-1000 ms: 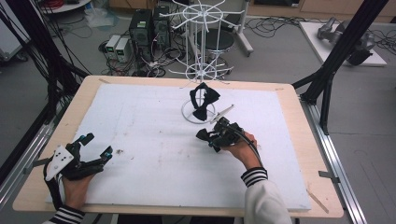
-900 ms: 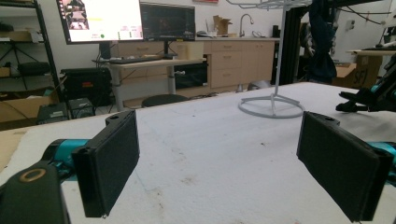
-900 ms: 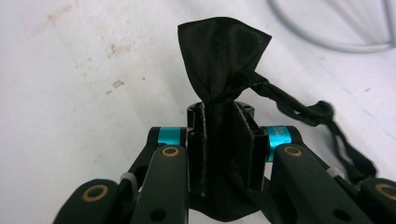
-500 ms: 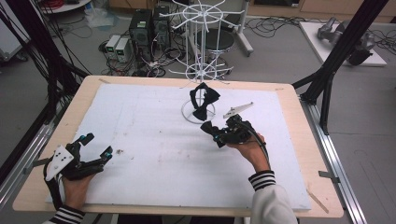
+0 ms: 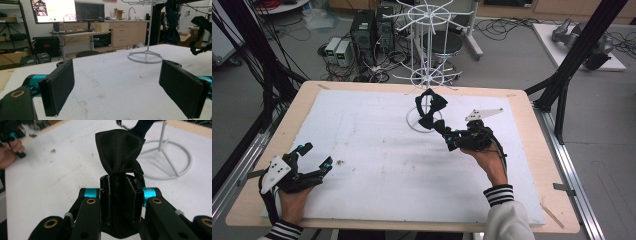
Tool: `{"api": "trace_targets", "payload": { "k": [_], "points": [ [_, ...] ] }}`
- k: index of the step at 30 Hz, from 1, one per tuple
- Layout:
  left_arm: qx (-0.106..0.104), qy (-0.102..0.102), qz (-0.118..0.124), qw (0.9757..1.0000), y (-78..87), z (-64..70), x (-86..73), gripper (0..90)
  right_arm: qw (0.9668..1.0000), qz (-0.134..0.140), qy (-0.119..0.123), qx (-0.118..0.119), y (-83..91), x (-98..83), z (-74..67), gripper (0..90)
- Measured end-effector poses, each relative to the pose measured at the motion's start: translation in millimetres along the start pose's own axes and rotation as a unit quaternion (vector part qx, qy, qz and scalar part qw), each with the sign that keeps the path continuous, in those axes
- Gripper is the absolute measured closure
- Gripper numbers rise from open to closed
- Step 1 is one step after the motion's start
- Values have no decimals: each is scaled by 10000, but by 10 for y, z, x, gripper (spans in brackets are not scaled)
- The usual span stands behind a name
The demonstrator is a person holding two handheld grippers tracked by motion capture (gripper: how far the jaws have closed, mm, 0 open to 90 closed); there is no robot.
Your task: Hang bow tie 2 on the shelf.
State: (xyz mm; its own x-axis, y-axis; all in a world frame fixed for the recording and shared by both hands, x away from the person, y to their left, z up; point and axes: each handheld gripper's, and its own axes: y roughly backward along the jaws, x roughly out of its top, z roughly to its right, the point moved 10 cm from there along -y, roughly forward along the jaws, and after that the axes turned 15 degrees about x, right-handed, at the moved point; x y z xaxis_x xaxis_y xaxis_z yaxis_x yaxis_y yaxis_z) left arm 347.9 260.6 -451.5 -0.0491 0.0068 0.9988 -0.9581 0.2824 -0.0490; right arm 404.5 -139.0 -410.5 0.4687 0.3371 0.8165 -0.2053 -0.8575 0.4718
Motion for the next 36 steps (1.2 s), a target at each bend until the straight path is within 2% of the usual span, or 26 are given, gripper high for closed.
{"api": "trace_targets", "payload": {
  "k": [8, 14, 19, 20, 22, 24, 36],
  "points": [
    [-3, 4, 0, 10000, 0, 1, 0, 135, 9996, 234, 92, -97, 89, 53, 8, 764],
    [-4, 10, 1, 10000, 0, 2, 1, 135, 9973, 664, 260, -199, 184, 174, -8, 764],
    [-3, 8, 1, 10000, 0, 2, 1, 135, 9935, 1057, 275, -318, 303, 254, 3, 764],
    [-3, 7, 0, 10000, 0, 2, 1, 135, 9928, 1142, 225, -278, 326, 262, 6, 764],
    [-3, 8, 0, 10000, 0, 1, 1, 135, 9924, 1151, 206, -374, 356, 259, 29, 764],
    [-3, 8, 0, 10000, 0, 2, 1, 135, 9917, 1214, 180, -373, 378, 265, 36, 764],
    [-1, 4, -4, 10000, -1, 1, 0, 135, 9881, 1348, 313, -679, 472, 404, 63, 764]
  ]
}}
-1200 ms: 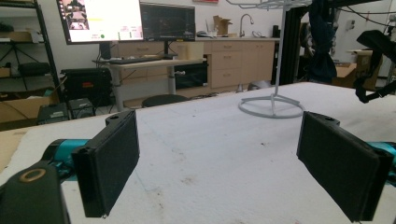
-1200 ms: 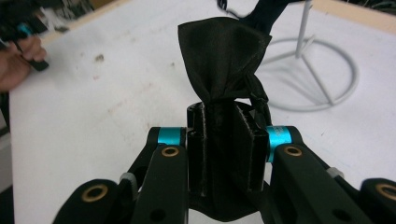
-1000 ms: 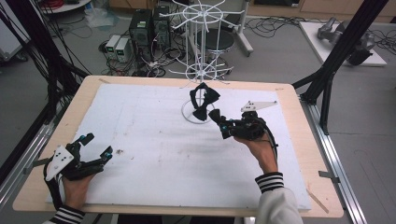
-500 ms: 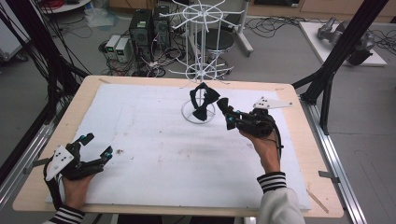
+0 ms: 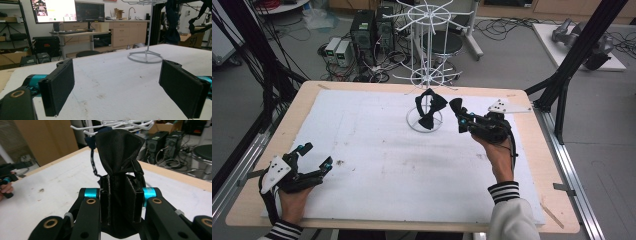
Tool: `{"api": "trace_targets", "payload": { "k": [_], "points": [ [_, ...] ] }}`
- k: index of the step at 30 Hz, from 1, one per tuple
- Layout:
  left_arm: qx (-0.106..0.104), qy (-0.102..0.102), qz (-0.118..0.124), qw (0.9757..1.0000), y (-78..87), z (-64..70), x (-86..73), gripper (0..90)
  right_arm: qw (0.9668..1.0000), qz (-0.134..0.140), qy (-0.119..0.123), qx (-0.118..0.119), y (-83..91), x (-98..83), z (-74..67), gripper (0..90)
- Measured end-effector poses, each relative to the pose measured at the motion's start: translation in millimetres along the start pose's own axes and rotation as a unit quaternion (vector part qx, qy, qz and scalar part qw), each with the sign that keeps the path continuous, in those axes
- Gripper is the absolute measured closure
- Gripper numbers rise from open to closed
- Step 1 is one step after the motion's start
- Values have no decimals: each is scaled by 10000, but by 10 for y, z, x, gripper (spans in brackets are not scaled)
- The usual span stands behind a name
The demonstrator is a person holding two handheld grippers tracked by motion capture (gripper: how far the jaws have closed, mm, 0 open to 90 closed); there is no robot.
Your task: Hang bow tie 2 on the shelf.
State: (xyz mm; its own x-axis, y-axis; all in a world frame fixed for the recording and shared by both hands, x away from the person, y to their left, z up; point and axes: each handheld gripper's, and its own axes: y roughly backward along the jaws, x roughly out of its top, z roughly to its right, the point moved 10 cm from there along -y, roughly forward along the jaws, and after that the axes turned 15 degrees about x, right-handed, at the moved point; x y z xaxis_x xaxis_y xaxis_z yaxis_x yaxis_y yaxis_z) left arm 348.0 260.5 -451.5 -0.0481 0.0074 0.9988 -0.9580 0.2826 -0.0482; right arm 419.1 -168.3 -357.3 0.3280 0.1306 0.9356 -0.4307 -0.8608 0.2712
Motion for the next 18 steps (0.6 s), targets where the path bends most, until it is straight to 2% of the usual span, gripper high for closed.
{"api": "trace_targets", "payload": {
  "k": [9, 18],
  "points": [
    [-1, 6, 3, 10000, 0, 0, 1, 135, 9998, 40, 124, -157, 26, 200, 39, 763],
    [-1, 5, 3, 10000, 0, 0, 1, 135, 9992, 183, 98, -337, 83, 323, 100, 764]
  ]
}}
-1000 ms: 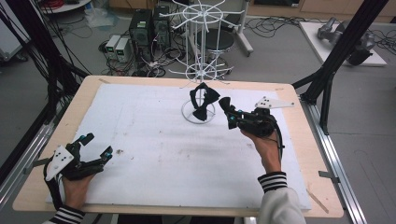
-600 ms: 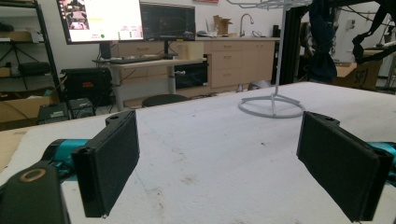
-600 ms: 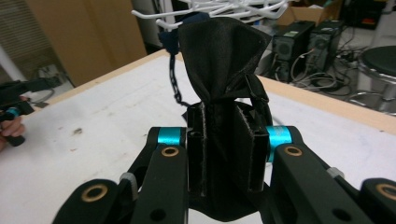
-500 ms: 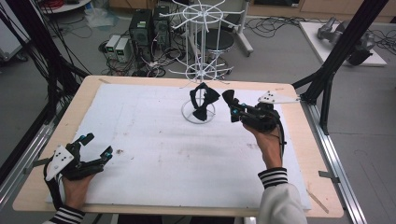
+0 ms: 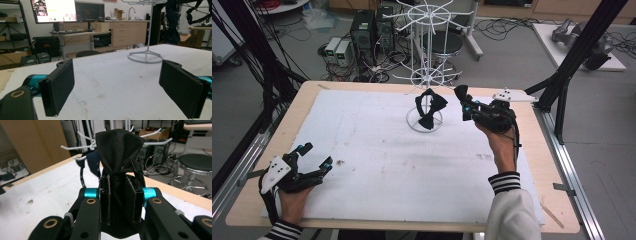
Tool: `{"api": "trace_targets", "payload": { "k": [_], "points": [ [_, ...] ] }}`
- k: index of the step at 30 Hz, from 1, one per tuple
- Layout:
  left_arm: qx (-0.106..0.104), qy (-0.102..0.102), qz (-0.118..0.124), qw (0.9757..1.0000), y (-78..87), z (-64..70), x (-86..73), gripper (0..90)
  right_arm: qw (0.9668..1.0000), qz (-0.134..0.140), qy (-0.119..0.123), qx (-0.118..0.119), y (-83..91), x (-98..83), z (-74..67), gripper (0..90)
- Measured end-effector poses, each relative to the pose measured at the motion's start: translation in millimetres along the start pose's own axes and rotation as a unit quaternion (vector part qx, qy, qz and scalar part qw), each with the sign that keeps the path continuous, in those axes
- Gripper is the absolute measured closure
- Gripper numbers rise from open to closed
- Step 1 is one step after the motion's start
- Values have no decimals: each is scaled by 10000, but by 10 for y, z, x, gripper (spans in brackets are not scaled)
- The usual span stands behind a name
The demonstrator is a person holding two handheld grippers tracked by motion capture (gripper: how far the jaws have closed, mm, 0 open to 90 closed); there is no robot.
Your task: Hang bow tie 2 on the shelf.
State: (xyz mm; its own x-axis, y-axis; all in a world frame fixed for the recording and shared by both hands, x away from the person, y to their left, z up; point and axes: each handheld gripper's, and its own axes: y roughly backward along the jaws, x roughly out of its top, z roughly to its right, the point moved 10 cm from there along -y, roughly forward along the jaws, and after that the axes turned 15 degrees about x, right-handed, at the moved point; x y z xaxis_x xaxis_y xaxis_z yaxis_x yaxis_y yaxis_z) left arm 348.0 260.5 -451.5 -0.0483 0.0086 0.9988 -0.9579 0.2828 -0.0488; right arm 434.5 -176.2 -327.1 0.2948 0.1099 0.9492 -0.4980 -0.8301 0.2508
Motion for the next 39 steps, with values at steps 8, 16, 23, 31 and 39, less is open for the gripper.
{"api": "trace_targets", "payload": {
  "k": [8, 16, 23, 31, 39],
  "points": [
    [2, -6, 1, 10000, 1, -1, 0, 135, 9998, 85, -7, -163, -19, 160, 57, 764],
    [3, 2, 1, 10000, 1, -3, 0, 135, 9997, 179, -3, -182, -82, 272, 57, 763],
    [0, 5, -3, 10000, 2, -3, 0, 135, 9996, 229, 23, -170, -136, 364, 30, 763],
    [0, 7, 8, 10000, 0, -2, 1, 135, 9994, 188, 81, -291, -196, 412, 17, 763],
    [4, 12, 5, 10000, 0, -3, 1, 135, 9994, 180, 53, -275, -279, 409, 24, 761]
  ]
}}
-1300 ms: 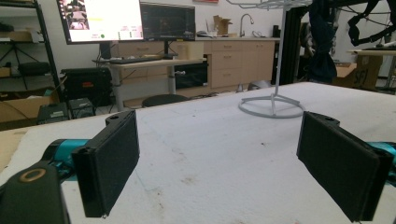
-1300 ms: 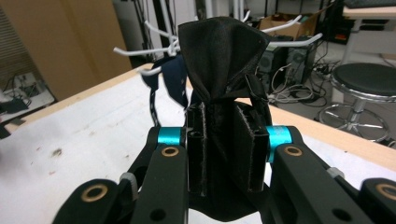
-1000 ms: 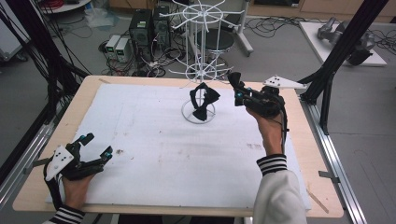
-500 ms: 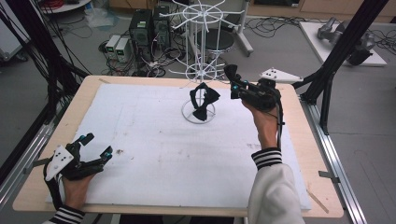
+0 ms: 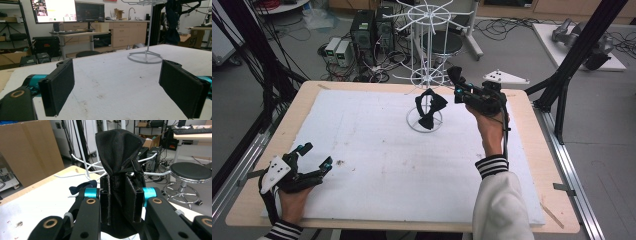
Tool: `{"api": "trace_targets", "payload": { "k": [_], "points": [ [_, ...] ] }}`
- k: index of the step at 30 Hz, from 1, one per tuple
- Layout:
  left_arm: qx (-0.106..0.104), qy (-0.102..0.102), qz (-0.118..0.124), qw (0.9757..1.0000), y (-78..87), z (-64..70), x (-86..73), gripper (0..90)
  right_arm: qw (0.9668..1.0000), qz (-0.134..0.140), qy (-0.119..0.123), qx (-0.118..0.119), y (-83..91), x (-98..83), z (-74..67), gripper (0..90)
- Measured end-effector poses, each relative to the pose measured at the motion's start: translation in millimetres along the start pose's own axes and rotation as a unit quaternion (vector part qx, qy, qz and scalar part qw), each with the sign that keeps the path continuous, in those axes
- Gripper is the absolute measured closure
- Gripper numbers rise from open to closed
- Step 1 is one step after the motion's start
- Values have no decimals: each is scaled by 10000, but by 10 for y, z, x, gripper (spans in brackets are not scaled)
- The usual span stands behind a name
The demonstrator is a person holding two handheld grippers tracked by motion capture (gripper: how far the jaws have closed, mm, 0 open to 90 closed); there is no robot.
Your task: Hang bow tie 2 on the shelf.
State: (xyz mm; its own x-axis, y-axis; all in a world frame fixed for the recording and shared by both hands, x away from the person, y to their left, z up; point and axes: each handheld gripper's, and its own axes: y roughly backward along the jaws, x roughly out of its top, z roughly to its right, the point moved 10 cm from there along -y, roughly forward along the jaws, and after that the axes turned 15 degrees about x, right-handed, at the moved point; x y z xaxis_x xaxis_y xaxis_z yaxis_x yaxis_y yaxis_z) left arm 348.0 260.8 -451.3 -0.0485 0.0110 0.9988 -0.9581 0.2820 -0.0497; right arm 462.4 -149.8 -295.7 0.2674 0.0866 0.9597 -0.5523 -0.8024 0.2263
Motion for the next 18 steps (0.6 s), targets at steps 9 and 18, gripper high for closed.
{"api": "trace_targets", "payload": {
  "k": [9, 18],
  "points": [
    [-4, -8, -8, 10000, 1, -1, -2, 135, 10000, -87, 25, 31, -104, -3, -26, 761],
    [-6, -7, -7, 10000, 1, -1, -1, 135, 9999, -126, 59, 84, -215, 41, -72, 761]
  ]
}}
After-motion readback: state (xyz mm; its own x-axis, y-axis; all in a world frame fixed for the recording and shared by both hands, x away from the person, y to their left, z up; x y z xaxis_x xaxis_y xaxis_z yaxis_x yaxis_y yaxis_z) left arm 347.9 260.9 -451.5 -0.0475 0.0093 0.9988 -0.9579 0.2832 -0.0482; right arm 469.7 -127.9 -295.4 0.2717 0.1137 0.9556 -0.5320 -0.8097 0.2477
